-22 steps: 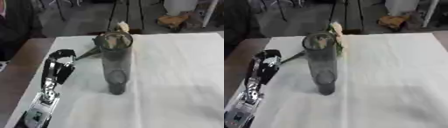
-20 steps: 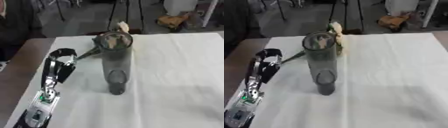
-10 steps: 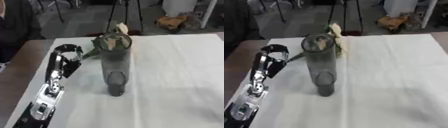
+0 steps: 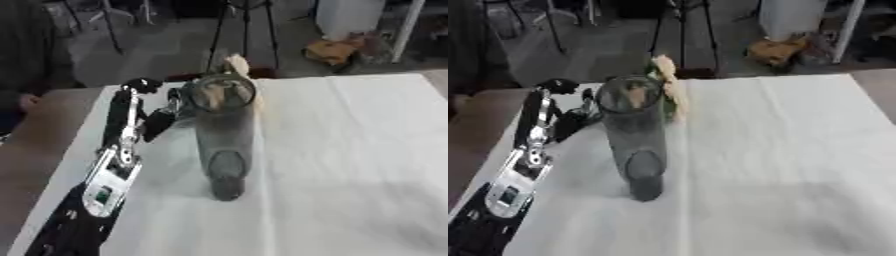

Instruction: Arrange flowers into the vase.

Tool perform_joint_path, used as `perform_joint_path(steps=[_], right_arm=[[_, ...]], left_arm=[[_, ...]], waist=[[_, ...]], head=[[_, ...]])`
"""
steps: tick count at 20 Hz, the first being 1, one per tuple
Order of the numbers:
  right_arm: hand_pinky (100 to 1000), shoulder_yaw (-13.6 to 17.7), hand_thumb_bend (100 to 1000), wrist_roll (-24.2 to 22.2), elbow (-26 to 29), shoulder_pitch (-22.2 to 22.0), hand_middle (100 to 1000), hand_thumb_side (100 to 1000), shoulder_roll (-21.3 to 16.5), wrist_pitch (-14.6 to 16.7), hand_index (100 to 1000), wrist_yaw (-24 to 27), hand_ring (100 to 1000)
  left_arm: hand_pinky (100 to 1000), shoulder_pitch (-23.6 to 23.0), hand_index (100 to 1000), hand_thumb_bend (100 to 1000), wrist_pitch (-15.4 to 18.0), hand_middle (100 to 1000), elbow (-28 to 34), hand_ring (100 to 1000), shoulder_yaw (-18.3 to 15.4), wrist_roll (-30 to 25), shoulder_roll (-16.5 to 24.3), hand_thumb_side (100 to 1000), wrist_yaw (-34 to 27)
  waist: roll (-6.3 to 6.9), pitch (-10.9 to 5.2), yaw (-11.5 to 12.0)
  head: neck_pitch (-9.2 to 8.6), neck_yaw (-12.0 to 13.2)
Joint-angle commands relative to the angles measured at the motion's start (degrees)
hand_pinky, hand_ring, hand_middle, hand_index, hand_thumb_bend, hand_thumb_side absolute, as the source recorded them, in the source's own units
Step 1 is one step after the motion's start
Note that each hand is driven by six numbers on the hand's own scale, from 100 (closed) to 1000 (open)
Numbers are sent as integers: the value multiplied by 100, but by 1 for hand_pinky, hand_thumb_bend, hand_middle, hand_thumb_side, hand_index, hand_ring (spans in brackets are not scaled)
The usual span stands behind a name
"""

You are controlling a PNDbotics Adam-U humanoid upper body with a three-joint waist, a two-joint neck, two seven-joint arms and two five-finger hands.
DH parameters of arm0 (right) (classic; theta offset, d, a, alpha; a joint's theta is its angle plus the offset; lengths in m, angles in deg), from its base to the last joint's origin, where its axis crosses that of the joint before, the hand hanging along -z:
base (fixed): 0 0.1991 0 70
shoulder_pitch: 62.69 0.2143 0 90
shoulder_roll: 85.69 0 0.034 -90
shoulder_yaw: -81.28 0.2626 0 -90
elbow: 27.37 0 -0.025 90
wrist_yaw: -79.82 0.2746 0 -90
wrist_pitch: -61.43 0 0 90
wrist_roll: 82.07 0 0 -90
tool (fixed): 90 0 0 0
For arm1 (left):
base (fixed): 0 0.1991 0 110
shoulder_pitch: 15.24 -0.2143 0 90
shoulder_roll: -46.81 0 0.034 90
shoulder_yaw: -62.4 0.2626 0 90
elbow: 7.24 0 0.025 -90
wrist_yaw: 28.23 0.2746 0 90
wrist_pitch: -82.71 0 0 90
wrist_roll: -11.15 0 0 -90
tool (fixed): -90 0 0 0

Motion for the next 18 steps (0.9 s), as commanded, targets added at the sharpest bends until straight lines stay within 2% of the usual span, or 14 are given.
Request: perform_joint_path(steps=[1,7,12,13,14,16,18], right_arm=[[657,-3,467,-26,86,80,401,606,-87,5,704,36,947],[657,-10,468,-37,78,88,401,607,-83,11,704,44,947],[657,-12,468,-41,71,90,401,607,-85,15,704,44,947],[657,-17,468,-45,69,88,401,605,-87,15,704,42,947],[657,-33,468,-60,67,89,401,605,-88,14,704,40,947],[657,-50,470,-82,62,98,400,606,-89,15,704,40,948],[657,-60,470,-101,52,111,400,605,-96,22,704,42,948]], left_arm=[[398,247,713,231,-116,603,-234,755,-128,28,65,432,318],[399,517,710,220,-278,600,-698,751,-280,193,27,413,545],[399,601,710,220,-277,600,-895,751,-296,277,20,413,613],[453,617,723,366,-282,615,-916,746,-282,273,34,318,622],[453,702,723,366,-332,615,-1004,746,-200,223,114,318,673],[520,973,744,457,-490,637,-1276,754,-31,59,247,296,839],[543,1254,754,488,-670,649,-1597,758,92,-138,297,309,1036]], waist=[[-78,-53,-16],[-81,-52,-55],[-81,-52,-62],[-72,-59,-76],[-60,-64,-113],[-47,-59,-169],[-35,-47,-219]], head=[[-89,-6],[-150,-7],[-158,-10],[-161,-8],[-170,8],[-183,28],[-198,41]])
